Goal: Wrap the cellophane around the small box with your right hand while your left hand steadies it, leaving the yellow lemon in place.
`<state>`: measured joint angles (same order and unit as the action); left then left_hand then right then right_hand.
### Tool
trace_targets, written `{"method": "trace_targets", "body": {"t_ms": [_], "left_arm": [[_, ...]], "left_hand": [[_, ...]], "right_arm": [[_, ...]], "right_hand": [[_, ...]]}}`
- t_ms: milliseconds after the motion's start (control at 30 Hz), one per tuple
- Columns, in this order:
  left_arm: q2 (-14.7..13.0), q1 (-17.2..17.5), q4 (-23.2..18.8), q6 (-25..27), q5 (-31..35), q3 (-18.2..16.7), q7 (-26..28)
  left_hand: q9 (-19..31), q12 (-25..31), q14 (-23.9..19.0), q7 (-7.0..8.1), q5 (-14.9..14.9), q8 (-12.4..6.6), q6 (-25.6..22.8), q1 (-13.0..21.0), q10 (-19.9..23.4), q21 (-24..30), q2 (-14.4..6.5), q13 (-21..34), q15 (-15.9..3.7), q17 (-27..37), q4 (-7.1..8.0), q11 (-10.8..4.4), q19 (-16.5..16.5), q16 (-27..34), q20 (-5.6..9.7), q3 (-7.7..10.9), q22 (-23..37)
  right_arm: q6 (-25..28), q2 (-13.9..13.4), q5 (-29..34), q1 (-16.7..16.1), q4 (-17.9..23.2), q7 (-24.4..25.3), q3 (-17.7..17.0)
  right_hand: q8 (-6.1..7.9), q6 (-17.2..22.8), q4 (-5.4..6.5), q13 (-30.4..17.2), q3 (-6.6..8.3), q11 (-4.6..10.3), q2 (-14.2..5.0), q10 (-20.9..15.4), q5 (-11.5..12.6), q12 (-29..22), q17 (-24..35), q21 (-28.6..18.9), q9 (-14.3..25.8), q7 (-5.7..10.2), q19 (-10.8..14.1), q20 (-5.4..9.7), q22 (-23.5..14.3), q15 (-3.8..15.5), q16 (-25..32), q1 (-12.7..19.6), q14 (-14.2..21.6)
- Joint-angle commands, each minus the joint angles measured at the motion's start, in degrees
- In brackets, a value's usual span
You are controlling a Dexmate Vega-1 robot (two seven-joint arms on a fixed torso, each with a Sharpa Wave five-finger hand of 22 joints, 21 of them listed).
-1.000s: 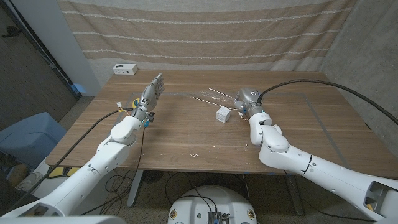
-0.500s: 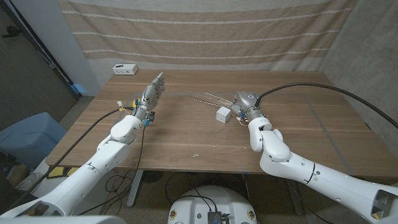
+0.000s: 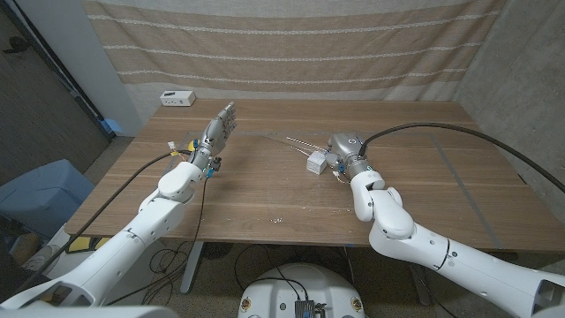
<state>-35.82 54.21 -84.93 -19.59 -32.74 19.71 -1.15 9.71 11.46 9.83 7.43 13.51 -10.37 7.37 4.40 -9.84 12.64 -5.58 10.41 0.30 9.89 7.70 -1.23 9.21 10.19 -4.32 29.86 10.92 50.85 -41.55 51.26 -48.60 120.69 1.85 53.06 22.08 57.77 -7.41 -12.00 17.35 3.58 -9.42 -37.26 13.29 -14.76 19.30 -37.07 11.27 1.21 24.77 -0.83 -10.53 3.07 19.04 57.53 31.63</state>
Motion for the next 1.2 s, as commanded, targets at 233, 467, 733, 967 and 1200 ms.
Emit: {"method": "trace_targets", "body": {"t_ms": [233, 467, 733, 967, 1200], "left_arm": [[0.5, -1.4, 0.6, 0.7, 0.4, 0.8, -0.4], [0.7, -2.0, 0.9, 0.9, 0.7, 1.1, -0.4], [0.9, -2.1, 1.1, 0.9, 0.5, 1.2, -0.5], [0.6, -1.4, 0.7, 0.5, 0.4, 0.7, -0.1], [0.5, -1.2, 0.7, 0.4, 0.2, 0.6, -0.3]], "left_hand": [[0.3, 0.2, 6.1, 0.13, -0.2, -0.24, -0.4, 0.5, -3.1, 0.1, -1.8, 0.1, 0.26, 0.0, -0.20, -0.08, 0.3, 0.2, -0.08, 0.43, 0.2], [0.3, 0.2, 6.1, 0.11, -0.2, -0.17, -0.3, 0.5, -3.1, 0.1, -2.0, 0.1, 0.18, 0.0, -0.19, -0.09, 0.2, 0.2, -0.13, 0.50, 0.2], [0.3, 0.2, 6.1, 0.09, -0.2, -0.12, -0.2, 0.6, -3.2, 0.1, -2.1, 0.1, 0.17, 0.0, -0.21, 0.03, 0.2, 0.1, -0.12, 0.59, 0.2], [0.3, 0.2, 6.1, 0.09, -0.2, -0.11, -0.2, 0.6, -3.1, 0.1, -2.1, 0.1, 0.19, 0.0, -0.24, -0.10, 0.2, 0.1, -0.09, 0.64, 0.2], [0.3, 0.2, 6.1, 0.12, -0.3, -0.10, -0.3, 0.6, -3.1, 0.1, -2.1, 0.1, 0.14, 0.0, -0.26, -0.09, 0.2, 0.1, -0.08, 0.65, 0.2]], "right_arm": [[-5.8, -0.6, -3.4, -2.4, 1.0, -6.8, -3.4], [-9.8, -1.8, -9.0, -3.9, 2.2, -7.0, -6.4], [-11.5, 1.5, -15.5, -7.0, 0.6, 1.2, -10.0], [-10.1, 4.1, -14.1, -8.5, -1.5, 10.6, -9.6], [-7.7, 4.7, -7.7, -7.5, -4.0, 14.8, -5.8]], "right_hand": [[-1.66, -3.9, 3.42, -0.3, -3.57, -2.42, 4.78, 2.1, -1.8, 2.0, 0.1, 0.3, -0.2, -0.47, -1.9, -2.36, -0.1, 3.00, -1.8, -9.0, -2.0], [-4.14, -6.9, 8.56, -0.5, -9.51, -4.48, 8.64, 5.8, -1.1, 3.5, 0.6, 2.6, -0.1, -1.49, -6.2, -4.65, -0.1, 0.39, -3.4, -21.7, -5.4], [-2.51, 2.5, 11.43, -0.3, -3.73, -4.36, -1.95, 0.9, 0.2, 1.6, 0.7, 3.1, -0.3, -2.85, -5.8, -2.81, -0.3, 1.32, -2.2, -23.3, -1.7], [-3.86, 0.7, -0.39, -0.2, 3.94, -3.16, 0.52, -4.5, -2.0, 1.5, 0.4, 0.2, 0.1, -2.10, 1.5, -1.79, -0.1, 3.93, 2.4, -8.5, 8.9], [-6.41, -12.2, -2.34, -1.1, 2.34, -0.76, 6.33, 5.1, -1.4, 4.3, 1.9, -0.3, 2.1, 1.85, 1.7, -1.99, -0.1, 5.27, 2.2, -2.4, 5.9]]}}
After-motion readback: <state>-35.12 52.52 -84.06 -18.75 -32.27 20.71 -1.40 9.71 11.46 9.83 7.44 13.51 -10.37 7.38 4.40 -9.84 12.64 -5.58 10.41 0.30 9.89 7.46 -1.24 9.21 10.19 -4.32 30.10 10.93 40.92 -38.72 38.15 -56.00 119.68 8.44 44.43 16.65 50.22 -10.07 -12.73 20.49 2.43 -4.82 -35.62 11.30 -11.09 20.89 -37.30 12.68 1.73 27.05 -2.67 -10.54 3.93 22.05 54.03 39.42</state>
